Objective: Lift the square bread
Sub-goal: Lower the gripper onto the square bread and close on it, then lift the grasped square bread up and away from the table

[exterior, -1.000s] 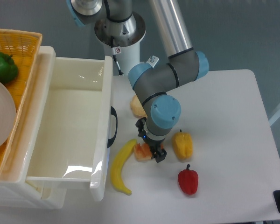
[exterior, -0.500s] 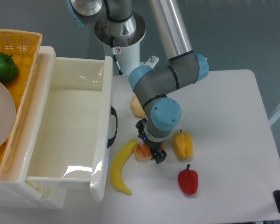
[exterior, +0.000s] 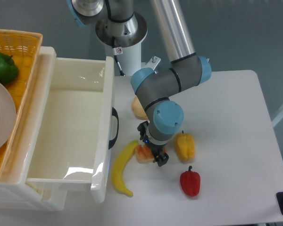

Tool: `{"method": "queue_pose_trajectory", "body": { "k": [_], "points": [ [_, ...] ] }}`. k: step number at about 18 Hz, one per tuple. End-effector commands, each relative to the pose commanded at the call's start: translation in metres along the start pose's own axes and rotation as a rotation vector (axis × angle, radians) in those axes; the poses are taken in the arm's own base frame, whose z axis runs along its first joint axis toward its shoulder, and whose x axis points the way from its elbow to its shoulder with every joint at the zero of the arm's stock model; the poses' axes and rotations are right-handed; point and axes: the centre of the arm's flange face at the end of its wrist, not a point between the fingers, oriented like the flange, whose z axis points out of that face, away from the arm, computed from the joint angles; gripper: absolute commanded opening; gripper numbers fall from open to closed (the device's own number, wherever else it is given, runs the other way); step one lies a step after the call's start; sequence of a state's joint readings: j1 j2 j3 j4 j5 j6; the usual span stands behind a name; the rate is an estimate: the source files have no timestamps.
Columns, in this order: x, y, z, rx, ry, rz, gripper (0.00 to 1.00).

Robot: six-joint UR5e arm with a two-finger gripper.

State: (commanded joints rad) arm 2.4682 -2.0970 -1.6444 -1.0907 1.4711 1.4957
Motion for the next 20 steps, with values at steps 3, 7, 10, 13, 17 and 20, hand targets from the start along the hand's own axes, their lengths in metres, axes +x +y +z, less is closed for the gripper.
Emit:
{"method": "queue_pose_trajectory", "body": {
  "k": [3,7,10,13,17,20],
  "points": [
    [0.000,-0.001,0.003,-0.001,0.005,-0.020,0.66],
    [0.001,-0.004,0.001,0.001,0.002,-0.036,0.45],
    [0.001,-0.004,-0.002,0.003,-0.004,-0.052,0.27],
    [-0.006,-0.006,-0.017,0.006,-0.032,-0.069,0.25],
    [-0.006,-0.005,-0.031,0.011,-0.057,-0.069,0.26],
    [-0.003,0.005,-0.053,0.015,-0.083,-0.085,0.26]
  ]
}}
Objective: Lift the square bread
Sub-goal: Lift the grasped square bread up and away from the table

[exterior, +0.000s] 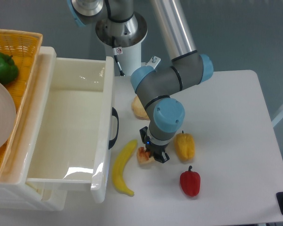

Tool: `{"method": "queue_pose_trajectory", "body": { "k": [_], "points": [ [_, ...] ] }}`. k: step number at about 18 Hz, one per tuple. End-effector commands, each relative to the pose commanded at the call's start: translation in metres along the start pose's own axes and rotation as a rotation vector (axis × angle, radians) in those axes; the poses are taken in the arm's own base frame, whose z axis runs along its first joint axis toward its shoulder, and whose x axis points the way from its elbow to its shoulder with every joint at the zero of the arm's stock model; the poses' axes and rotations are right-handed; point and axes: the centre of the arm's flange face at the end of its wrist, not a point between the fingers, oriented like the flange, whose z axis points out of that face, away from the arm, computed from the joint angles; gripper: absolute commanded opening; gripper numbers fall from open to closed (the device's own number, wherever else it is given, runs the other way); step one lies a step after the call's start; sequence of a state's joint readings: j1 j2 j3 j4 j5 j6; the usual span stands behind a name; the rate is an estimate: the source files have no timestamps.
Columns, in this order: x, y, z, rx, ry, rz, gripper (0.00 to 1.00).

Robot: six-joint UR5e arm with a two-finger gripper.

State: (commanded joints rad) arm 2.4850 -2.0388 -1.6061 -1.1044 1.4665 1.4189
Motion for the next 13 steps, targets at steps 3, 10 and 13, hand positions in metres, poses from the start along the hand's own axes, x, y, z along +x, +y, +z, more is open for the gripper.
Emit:
{"method": "queue_pose_trajectory", "body": {
  "k": [3,10,13],
  "points": [
    [-0.002,0.016,-0.026,0.011,-0.028,-0.029,0.26],
    [-0.002,0.055,-0.079,0.064,0.022,-0.119,0.27],
    [-0.002,0.069,-0.090,0.066,0.021,-0.144,0.30]
  ]
}}
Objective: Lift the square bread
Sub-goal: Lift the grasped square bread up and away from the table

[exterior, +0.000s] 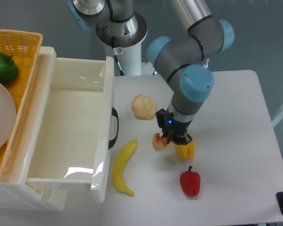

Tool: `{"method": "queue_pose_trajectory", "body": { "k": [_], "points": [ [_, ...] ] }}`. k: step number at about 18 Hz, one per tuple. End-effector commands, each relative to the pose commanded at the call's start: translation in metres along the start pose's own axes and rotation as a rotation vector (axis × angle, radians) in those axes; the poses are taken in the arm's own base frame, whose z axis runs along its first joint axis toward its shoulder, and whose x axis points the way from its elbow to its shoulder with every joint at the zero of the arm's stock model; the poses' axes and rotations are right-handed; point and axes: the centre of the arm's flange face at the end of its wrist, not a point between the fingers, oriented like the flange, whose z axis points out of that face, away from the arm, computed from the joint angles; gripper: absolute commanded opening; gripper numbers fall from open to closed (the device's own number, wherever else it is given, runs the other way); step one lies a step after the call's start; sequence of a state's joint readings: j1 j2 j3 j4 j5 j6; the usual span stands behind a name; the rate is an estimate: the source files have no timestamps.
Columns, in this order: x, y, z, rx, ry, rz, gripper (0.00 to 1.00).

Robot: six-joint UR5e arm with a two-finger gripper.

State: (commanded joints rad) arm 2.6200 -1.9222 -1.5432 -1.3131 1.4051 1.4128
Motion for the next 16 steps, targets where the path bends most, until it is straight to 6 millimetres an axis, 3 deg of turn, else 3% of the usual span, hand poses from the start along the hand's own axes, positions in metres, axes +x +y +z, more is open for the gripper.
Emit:
{"method": "queue_pose_trajectory", "body": {
  "k": [6,16],
  "points": [
    [0.007,0.026,-0.036,0.006,-0.032,-0.043,0.25],
    [0.011,0.031,-0.037,0.003,-0.015,-0.046,0.24]
  ]
}}
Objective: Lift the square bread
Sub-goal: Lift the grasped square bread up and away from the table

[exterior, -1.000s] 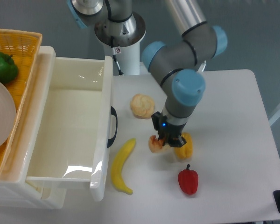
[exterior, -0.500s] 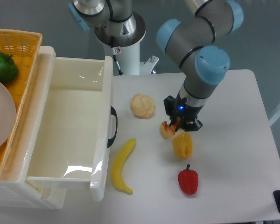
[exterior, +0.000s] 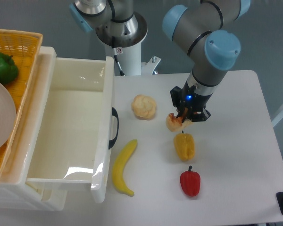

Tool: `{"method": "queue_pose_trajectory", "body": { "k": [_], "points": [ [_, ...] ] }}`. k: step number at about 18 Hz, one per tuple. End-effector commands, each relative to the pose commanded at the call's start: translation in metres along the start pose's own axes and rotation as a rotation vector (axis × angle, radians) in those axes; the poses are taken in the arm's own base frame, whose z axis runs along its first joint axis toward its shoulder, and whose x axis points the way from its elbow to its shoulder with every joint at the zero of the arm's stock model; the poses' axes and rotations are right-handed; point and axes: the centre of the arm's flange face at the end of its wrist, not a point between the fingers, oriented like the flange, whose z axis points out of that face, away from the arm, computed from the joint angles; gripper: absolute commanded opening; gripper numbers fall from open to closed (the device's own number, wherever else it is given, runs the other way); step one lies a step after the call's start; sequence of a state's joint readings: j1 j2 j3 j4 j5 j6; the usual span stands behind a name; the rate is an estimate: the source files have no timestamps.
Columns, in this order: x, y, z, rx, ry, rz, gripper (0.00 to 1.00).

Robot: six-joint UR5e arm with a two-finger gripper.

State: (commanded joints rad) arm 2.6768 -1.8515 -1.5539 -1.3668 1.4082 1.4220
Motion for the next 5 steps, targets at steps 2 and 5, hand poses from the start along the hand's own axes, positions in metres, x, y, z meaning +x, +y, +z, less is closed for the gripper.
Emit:
{"method": "queue_pose_trajectory", "body": {
  "k": [2,5],
  "points": [
    [0.0015,0.0006,-0.0033,0.001,-0.003,-0.001,0.24],
    [0.0005,0.0057,-0.0085,0.005,-0.010,-0.011,0.24]
  ]
}}
